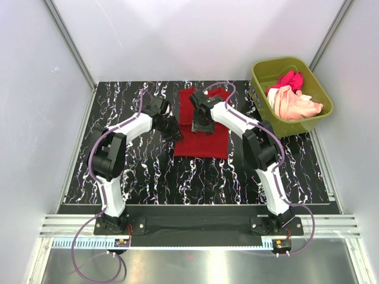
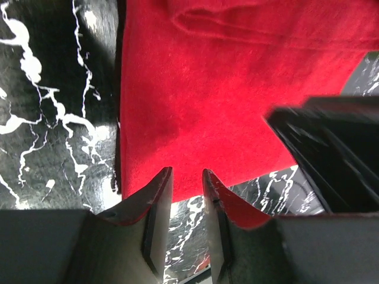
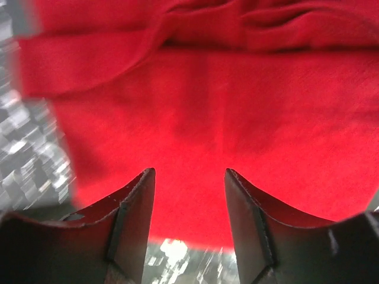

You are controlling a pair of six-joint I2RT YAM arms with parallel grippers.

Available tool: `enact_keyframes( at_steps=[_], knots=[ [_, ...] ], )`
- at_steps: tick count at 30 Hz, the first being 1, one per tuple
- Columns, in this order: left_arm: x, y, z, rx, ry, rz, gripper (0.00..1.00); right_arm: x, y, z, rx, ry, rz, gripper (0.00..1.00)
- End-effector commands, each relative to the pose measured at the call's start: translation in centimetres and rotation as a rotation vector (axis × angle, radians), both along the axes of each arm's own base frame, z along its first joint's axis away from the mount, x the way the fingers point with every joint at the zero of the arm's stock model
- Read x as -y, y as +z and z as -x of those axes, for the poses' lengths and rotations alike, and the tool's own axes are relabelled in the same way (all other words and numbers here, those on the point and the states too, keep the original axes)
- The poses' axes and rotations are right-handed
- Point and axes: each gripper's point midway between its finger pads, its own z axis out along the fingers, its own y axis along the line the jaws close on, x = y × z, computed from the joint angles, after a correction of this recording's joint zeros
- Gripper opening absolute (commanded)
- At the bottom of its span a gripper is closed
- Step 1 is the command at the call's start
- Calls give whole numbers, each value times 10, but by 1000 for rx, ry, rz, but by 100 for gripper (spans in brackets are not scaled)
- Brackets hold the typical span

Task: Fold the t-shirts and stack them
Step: Fold the tshirt

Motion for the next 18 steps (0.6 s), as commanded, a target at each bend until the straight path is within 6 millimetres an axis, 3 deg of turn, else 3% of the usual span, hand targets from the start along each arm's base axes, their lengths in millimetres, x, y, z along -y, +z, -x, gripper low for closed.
enact_keyframes(
  at_steps=[1, 3, 10, 16, 18],
  knots=[
    [12, 19, -20, 77, 5, 87, 31, 24, -4, -23, 50, -88, 87, 59],
    [14, 12, -18, 55, 9, 90, 31, 28, -6, -28, 62, -91, 113, 64],
    [9, -4, -9, 13, 14, 68, 30, 33, -28, -35, 61, -64, 183, 69],
    [6, -16, -2, -16, 15, 53, 30, 44, -28, -62, 128, -64, 258, 74],
    [5, -17, -1, -19, 16, 49, 29, 47, -20, -77, 161, -79, 246, 74]
  ],
)
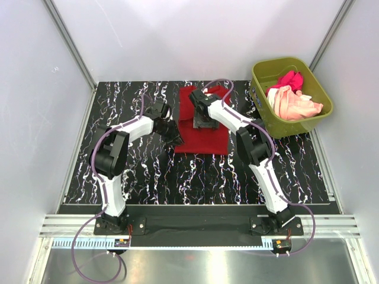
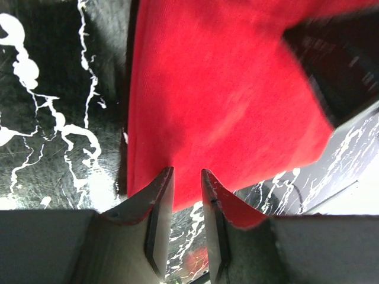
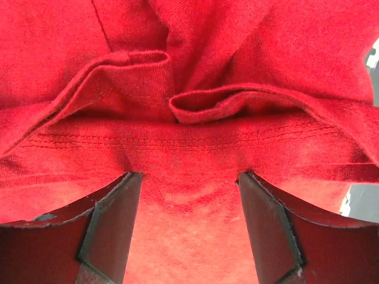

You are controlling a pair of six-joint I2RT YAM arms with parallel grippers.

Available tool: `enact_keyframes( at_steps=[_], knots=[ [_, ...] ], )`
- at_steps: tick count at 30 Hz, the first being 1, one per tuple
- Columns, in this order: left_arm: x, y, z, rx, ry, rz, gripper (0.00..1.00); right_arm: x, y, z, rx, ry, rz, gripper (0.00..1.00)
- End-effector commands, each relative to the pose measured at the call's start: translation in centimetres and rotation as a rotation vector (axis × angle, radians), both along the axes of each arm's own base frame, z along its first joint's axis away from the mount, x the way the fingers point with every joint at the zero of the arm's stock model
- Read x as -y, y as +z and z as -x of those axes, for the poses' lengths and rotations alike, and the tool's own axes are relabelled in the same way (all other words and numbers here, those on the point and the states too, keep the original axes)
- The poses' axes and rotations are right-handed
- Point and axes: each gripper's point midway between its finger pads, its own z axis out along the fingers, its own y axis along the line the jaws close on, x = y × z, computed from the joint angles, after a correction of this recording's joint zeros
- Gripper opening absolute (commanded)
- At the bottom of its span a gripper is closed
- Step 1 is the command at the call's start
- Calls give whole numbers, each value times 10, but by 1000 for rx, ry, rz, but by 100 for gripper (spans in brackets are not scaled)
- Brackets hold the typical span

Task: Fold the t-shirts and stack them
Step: Fold the tshirt

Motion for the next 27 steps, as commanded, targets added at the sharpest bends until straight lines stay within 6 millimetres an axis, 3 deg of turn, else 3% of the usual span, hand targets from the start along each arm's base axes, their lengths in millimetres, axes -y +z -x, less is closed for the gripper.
enact_keyframes(
  at_steps=[1, 4, 6, 7, 8, 11, 14, 16, 17, 18, 19, 21, 22, 23, 24, 25, 26, 27],
  knots=[
    [3, 2, -3, 20, -5, 20, 29, 15, 15, -39, 111, -18, 42, 74],
    [4, 5, -2, 25, -10, 16, 29, 20, 31, -69, 180, -14, 21, 75],
    [5, 7, -2, 30, -16, 8, 29, 26, 57, -94, 253, -24, -4, 77],
    [6, 8, -1, 31, -22, 5, 29, 29, 57, -100, 260, -13, -2, 80],
    [7, 9, -3, 32, -23, 6, 29, 28, 77, -113, 312, -12, -28, 81],
    [12, 17, -5, 48, -29, 8, 29, 35, 99, -136, 388, 17, -63, 88],
    [15, 27, -7, 68, -41, -4, 29, 40, 124, -143, 440, 37, -74, 92],
    [15, 34, -12, 95, -47, -13, 29, 39, 142, -136, 444, 43, -109, 91],
    [15, 37, -13, 102, -51, -14, 30, 40, 139, -128, 409, 46, -112, 91],
    [16, 41, -17, 116, -55, -12, 30, 40, 153, -120, 410, 44, -134, 91],
    [17, 43, -19, 126, -68, -14, 31, 37, 152, -111, 380, 59, -159, 91],
    [18, 38, -21, 117, -86, -22, 32, 38, 130, -86, 266, 78, -165, 90],
    [19, 36, -26, 129, -104, -26, 32, 30, 139, -71, 239, 110, -223, 85],
    [22, 36, -27, 127, -116, -17, 33, 31, 115, -53, 151, 119, -230, 82],
    [25, 34, -28, 124, -127, -6, 33, 27, 109, -42, 114, 132, -258, 77],
    [28, 27, -33, 119, -140, -4, 33, 18, 117, -27, 85, 153, -329, 61],
    [26, 20, -31, 92, -141, -19, 31, 18, 98, -12, 26, 150, -339, 53],
    [25, 16, -30, 78, -144, -27, 29, 19, 109, -3, 38, 154, -366, 47]
  ],
)
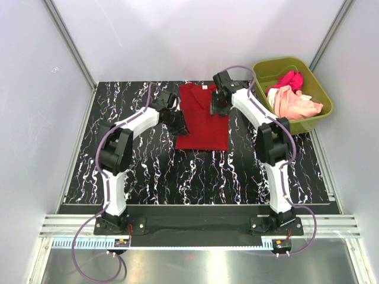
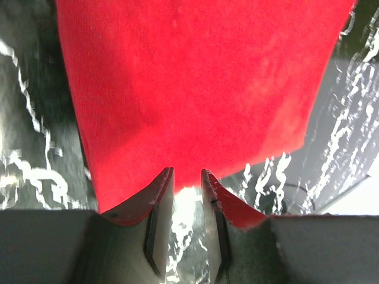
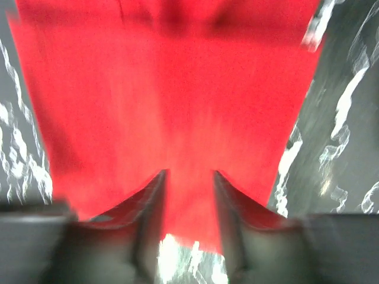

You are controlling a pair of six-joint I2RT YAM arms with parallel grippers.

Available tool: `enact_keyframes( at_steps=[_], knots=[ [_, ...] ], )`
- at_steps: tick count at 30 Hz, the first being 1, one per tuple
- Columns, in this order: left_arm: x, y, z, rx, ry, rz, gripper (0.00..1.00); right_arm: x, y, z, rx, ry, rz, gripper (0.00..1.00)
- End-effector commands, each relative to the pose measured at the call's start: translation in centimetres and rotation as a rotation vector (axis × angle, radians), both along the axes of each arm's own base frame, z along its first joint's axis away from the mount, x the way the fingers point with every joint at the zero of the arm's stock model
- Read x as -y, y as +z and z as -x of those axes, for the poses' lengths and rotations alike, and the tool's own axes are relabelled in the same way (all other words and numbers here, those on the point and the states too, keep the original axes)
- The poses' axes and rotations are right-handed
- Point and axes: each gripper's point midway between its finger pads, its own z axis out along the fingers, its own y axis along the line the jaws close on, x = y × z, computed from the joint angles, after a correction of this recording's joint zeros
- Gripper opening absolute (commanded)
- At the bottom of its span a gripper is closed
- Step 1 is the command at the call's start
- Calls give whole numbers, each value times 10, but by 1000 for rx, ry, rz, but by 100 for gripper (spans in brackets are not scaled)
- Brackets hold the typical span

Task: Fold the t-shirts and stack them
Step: Fold the tshirt

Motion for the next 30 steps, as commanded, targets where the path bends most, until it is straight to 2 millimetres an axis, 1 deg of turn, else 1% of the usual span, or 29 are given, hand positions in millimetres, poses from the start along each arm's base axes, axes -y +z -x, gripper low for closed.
enact_keyframes(
  at_steps=[1, 2, 3, 4, 5, 6, 7, 9, 10, 12, 13, 14, 15, 16, 17, 18, 19, 20, 21, 22, 23, 24, 25, 26, 27, 28, 29, 30],
  knots=[
    [0, -20, 1, -41, -43, -28, 28, -19, 29, 46, -52, 66, -156, 38],
    [-3, -26, 4, -54, -42, -39, 27, -14, 11, 55, -72, 57, -145, 31],
    [-4, -30, 7, -65, -42, -45, 27, -8, 19, 59, -50, 50, -152, 26],
    [-5, -31, 9, -69, -43, -47, 27, -6, 15, 64, -61, 54, -154, 22],
    [-9, -38, 13, -79, -40, -67, 27, 0, 2, 71, -89, 49, -152, 17],
    [-12, -40, 14, -85, -36, -76, 26, 5, -1, 74, -98, 53, -149, 15],
    [-13, -43, 16, -89, -41, -84, 26, 11, -11, 81, -125, 51, -134, 14],
    [-17, -48, 19, -93, -44, -105, 25, 13, -20, 84, -140, 59, -141, 12],
    [-20, -53, 20, -99, -46, -121, 26, 18, -30, 87, -159, 52, -142, 12],
    [-23, -60, 26, -121, -49, -134, 26, 22, -44, 94, -192, 47, -126, 11],
    [-25, -65, 30, -140, -56, -145, 25, 26, -55, 102, -219, 45, -116, 11],
    [-28, -69, 34, -151, -56, -156, 25, 28, -61, 106, -227, 43, -110, 11],
    [-32, -76, 43, -174, -58, -171, 25, 30, -67, 110, -235, 37, -101, 11],
    [-34, -75, 44, -162, -59, -174, 24, 34, -77, 120, -262, 34, -94, 11],
    [-37, -77, 48, -163, -58, -182, 24, 36, -81, 125, -275, 31, -90, 11],
    [-41, -84, 61, -184, -61, -194, 24, 37, -83, 130, -286, 28, -92, 10],
    [-42, -80, 66, -169, -71, -194, 23, 40, -91, 143, -318, 20, -89, 9],
    [-45, -82, 71, -165, -72, -210, 23, 41, -92, 149, -327, 18, -94, 10],
    [-42, -75, 78, -144, -89, -214, 23, 39, -86, 156, -328, 14, -116, 10],
    [-49, -85, 97, -170, -98, -233, 23, 42, -93, 171, -362, 7, -117, 10],
    [-52, -86, 106, -174, -100, -242, 23, 43, -94, 180, -374, 1, -125, 10],
    [-52, -83, 116, -169, -101, -237, 23, 43, -88, 187, -378, -8, -144, 11],
    [-59, -93, 137, -204, -102, -247, 23, 49, -96, 206, -419, -18, -136, 12],
    [-62, -94, 149, -218, -101, -244, 22, 51, -91, 214, -416, -25, -141, 12],
    [-61, -87, 156, -204, -102, -230, 22, 54, -92, 222, -424, -31, -136, 13],
    [-63, -87, 165, -207, -103, -228, 22, 62, -98, 242, -469, -42, -116, 13],
    [-72, -93, 186, -244, -106, -243, 22, 65, -98, 250, -483, -52, -111, 14],
    [-70, -82, 189, -216, -102, -222, 22, 65, -91, 257, -479, -58, -128, 15]
  ],
)
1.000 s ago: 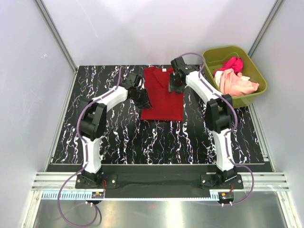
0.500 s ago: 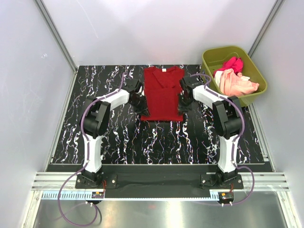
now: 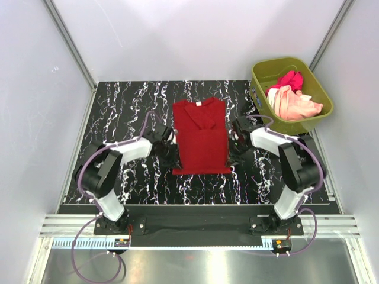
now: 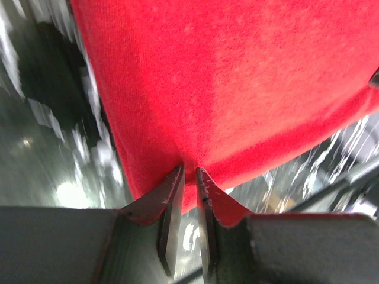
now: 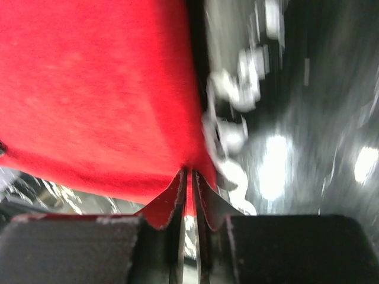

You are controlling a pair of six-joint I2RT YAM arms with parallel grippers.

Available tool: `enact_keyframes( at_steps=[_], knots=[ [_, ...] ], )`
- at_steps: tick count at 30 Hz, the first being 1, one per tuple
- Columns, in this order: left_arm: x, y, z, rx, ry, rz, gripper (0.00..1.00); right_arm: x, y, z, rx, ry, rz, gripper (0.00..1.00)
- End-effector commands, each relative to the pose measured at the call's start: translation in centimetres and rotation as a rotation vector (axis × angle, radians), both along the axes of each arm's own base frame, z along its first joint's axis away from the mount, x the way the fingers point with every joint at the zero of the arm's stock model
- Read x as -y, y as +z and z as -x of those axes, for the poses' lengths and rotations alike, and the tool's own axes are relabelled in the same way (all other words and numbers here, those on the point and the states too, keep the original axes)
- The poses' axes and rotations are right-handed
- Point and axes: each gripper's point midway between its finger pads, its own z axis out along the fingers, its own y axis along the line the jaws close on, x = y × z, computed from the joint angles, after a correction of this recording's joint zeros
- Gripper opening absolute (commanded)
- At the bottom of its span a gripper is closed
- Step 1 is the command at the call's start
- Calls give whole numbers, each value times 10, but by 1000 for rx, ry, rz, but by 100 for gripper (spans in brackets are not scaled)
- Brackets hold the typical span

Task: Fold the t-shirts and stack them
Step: Fold the tshirt

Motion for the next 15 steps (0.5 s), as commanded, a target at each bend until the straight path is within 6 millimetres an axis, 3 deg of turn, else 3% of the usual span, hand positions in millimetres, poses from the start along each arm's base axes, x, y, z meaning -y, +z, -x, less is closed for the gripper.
enact_keyframes(
  at_steps=[1, 5, 6, 10, 13, 15],
  knots=[
    [-44, -25, 62, -123, 7, -160, 23, 22, -5, 55, -122, -31, 61, 15],
    [-44, 11, 66, -50, -23, -119, 28, 12, 25, 71, -92, -4, -11, 30],
    [-36, 29, 59, 3, -34, -76, 31, 4, 34, 73, -84, 16, -45, 32],
    [3, 67, 53, 5, -94, 145, 31, -45, 75, 67, -43, 124, -212, 38],
    [19, 65, 47, -27, -89, 196, 25, -82, 88, 60, -54, 201, -298, 33],
    [20, 55, 49, -68, -71, 189, 23, -110, 90, 65, -104, 242, -382, 28]
  ],
)
